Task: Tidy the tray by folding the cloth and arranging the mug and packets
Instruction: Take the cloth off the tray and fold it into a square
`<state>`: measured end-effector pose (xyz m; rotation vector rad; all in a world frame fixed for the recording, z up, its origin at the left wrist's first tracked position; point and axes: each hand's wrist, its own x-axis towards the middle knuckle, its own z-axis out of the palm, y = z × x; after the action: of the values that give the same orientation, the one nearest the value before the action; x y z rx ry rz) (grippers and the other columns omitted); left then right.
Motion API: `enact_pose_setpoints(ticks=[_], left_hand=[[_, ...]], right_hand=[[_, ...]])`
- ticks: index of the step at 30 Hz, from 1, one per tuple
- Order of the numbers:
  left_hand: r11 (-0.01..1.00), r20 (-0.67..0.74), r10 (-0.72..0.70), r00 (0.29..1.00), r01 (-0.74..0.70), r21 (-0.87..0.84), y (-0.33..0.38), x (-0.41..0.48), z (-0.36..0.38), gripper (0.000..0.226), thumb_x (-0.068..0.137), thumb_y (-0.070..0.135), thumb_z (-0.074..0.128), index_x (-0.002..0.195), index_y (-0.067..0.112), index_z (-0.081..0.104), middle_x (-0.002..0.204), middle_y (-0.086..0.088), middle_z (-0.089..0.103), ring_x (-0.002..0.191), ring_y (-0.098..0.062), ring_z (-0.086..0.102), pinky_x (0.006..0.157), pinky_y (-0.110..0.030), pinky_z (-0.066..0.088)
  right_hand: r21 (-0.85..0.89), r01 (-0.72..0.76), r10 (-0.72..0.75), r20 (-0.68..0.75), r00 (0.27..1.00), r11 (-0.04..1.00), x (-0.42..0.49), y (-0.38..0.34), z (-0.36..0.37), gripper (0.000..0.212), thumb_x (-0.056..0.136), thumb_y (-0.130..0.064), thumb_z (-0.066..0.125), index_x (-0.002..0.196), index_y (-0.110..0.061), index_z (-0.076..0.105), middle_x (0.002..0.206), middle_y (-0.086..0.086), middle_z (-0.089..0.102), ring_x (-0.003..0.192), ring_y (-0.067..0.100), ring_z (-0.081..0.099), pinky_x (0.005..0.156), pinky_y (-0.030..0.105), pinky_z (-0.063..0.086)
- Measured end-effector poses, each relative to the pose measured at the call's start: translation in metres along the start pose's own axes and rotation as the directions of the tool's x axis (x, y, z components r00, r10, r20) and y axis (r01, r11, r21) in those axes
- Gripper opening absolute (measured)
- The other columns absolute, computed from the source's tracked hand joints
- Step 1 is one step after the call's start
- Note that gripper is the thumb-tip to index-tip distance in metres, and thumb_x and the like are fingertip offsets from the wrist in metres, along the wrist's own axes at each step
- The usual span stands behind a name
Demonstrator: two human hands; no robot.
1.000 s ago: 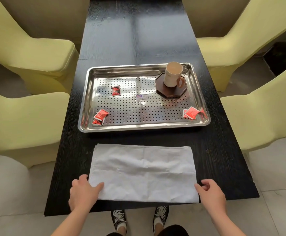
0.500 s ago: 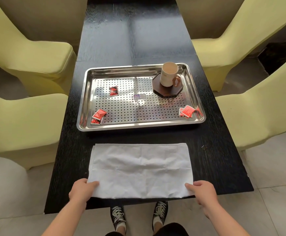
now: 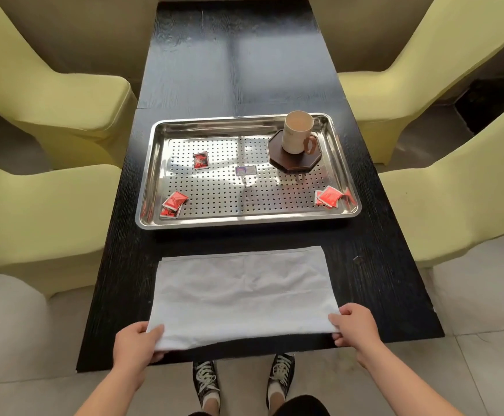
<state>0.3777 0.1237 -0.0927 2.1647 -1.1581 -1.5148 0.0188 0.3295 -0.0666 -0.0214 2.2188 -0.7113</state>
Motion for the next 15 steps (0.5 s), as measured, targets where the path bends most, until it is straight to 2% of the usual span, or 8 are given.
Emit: enact_pose_setpoints(ticks=[3,7,10,13,15], left_hand=[[0.999,-0.025,-0.006,1.0,0.005,-0.054,0.004,0.0,0.001,0.006,0.091,0.007,0.067,0.088,0.012,0.068,0.09,-0.014,0.071,0.082,-0.032,0.069,0.055,-0.036,0.057],[0.995,-0.026,0.0,1.0,-0.002,-0.097,0.017,-0.002,0.004,0.009,0.092,0.006,0.065,0.095,0.015,0.065,0.092,-0.01,0.068,0.086,-0.029,0.067,0.056,-0.036,0.057],[0.995,0.012,-0.084,0.996,0.084,-0.048,0.011,-0.005,0.0,0.007,0.092,0.003,0.064,0.096,0.008,0.066,0.091,-0.015,0.069,0.078,-0.03,0.068,0.051,-0.033,0.055],[0.995,0.019,-0.102,0.995,0.102,0.023,0.0,-0.009,-0.009,0.005,0.091,0.004,0.066,0.096,0.006,0.067,0.087,-0.017,0.072,0.063,-0.028,0.072,0.046,-0.031,0.055],[0.995,0.027,-0.086,0.996,0.085,0.044,-0.003,-0.011,-0.013,0.006,0.091,0.004,0.066,0.096,0.006,0.068,0.087,-0.016,0.072,0.065,-0.029,0.073,0.047,-0.031,0.056]], right_hand=[[0.064,0.016,-0.018,0.033,0.999,0.998,0.003,-0.007,0.001,0.005,0.092,-0.003,0.061,0.089,0.001,0.064,0.081,0.019,0.068,0.059,0.023,0.063,0.05,0.03,0.057],[0.096,0.071,-0.07,-0.011,0.997,0.993,0.01,-0.023,0.003,0.006,0.093,-0.005,0.06,0.09,-0.002,0.064,0.083,0.019,0.071,0.061,0.023,0.065,0.051,0.032,0.059],[-0.006,0.06,-0.061,-0.017,0.998,0.998,0.008,-0.013,0.006,0.011,0.092,-0.006,0.06,0.082,-0.005,0.06,0.076,0.018,0.069,0.053,0.024,0.061,0.052,0.036,0.056],[-0.177,0.039,-0.049,-0.053,0.997,0.983,0.003,0.004,0.005,0.009,0.088,-0.01,0.061,0.08,-0.011,0.06,0.069,0.009,0.071,0.045,0.02,0.065,0.051,0.034,0.059],[-0.218,0.031,-0.051,-0.083,0.995,0.975,0.0,0.006,0.003,0.003,0.088,-0.014,0.063,0.085,-0.014,0.061,0.074,0.006,0.071,0.055,0.021,0.07,0.062,0.04,0.062]])
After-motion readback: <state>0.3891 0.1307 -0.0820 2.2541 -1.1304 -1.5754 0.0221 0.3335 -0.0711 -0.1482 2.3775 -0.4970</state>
